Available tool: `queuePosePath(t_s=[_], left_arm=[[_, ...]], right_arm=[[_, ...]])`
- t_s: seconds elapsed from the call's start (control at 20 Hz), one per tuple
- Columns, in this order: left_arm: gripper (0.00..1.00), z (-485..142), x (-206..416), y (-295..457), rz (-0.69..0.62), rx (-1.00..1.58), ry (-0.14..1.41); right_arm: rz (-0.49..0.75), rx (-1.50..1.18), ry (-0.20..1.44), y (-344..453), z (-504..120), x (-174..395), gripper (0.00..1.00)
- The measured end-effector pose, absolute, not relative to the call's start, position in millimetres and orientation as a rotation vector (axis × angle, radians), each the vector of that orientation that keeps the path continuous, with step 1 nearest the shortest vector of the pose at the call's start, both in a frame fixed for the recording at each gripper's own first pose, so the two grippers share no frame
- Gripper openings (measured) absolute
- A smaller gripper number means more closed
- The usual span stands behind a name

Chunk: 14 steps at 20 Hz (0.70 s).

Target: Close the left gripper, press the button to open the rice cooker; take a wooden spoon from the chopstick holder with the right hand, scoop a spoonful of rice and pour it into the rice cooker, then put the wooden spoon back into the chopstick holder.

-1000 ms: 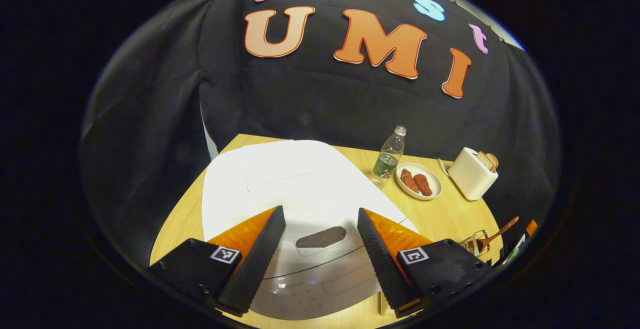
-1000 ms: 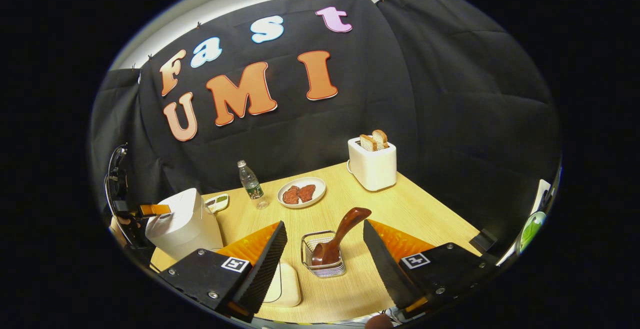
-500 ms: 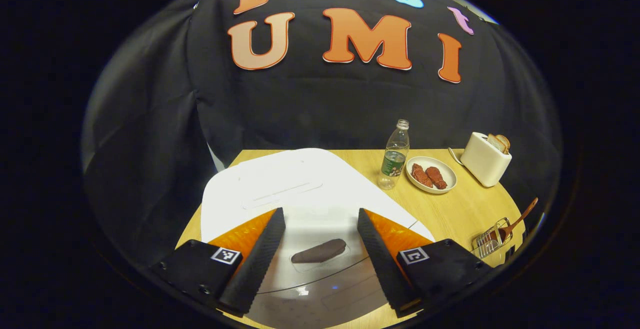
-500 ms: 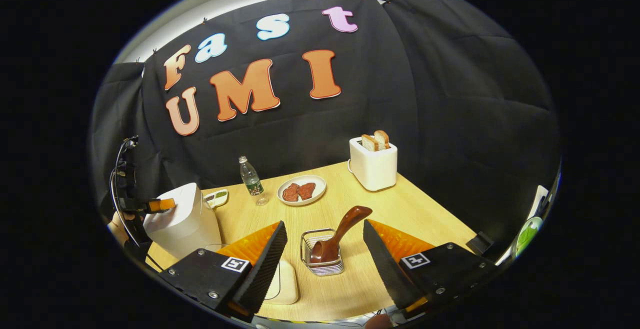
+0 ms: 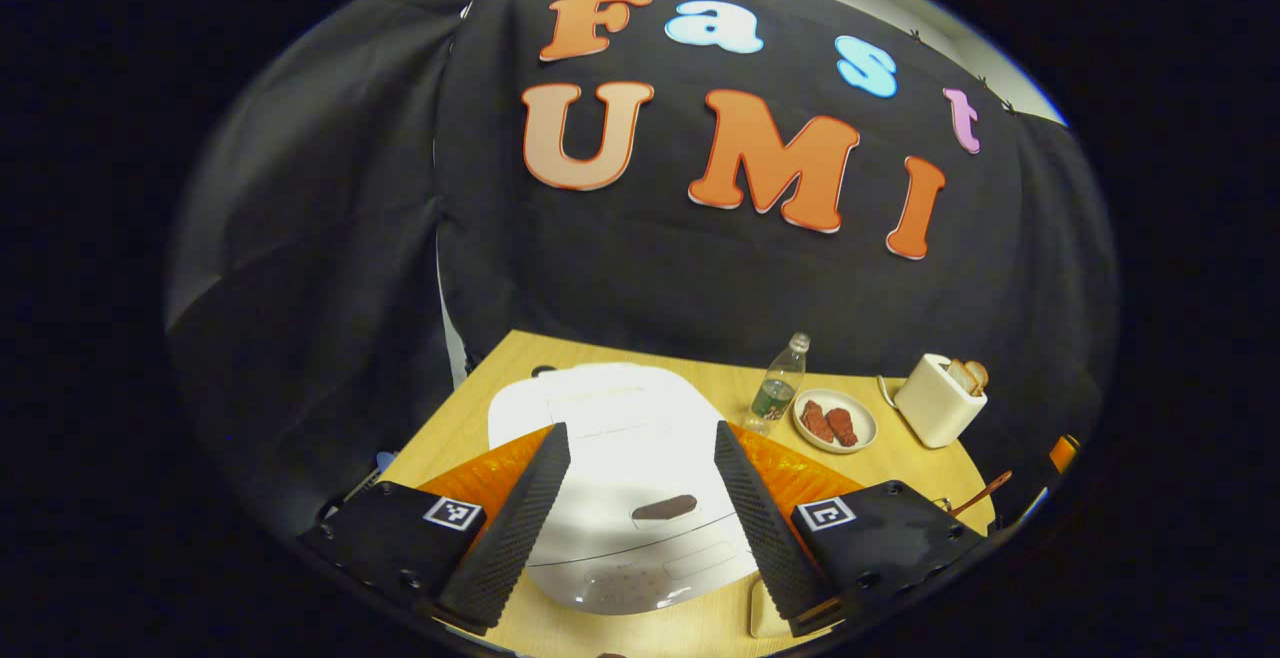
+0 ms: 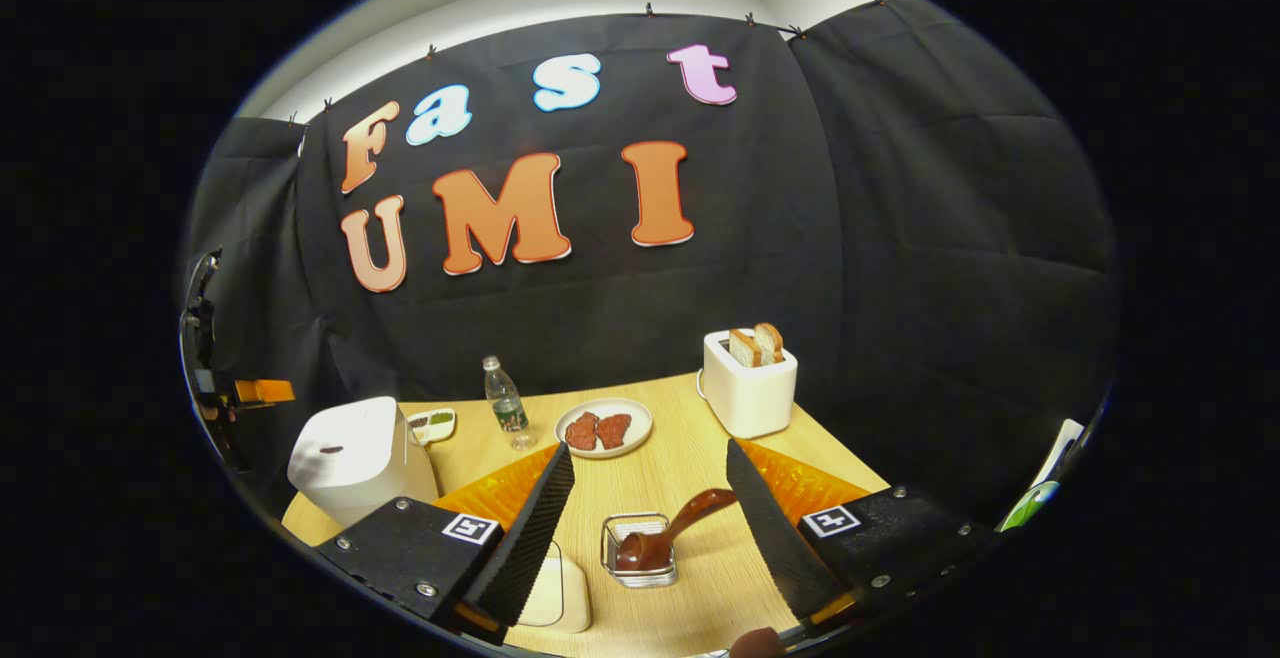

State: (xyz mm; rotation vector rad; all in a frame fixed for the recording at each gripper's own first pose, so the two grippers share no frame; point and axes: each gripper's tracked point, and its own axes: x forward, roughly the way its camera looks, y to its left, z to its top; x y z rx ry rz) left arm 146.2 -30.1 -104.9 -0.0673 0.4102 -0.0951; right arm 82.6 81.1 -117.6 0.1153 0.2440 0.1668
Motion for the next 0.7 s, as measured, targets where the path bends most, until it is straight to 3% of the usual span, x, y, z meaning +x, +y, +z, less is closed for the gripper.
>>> queuePosePath(t_s=[0.25, 0.45, 0.7], left_arm=[[0.98, 23, 121, 2, -0.082, -0.038, 0.217], [0.99, 76, 101, 30, -0.091, -0.069, 0.131], [0.99, 115, 87, 90, 0.011, -0.025, 0.066]], right_arm=[[0.174, 0.057, 0.196, 84, -82, 91, 0.95], [0.189, 0.041, 0.15, 88, -50, 91, 0.95], [0.198, -0.01, 0.105, 94, -9, 92, 0.95]])
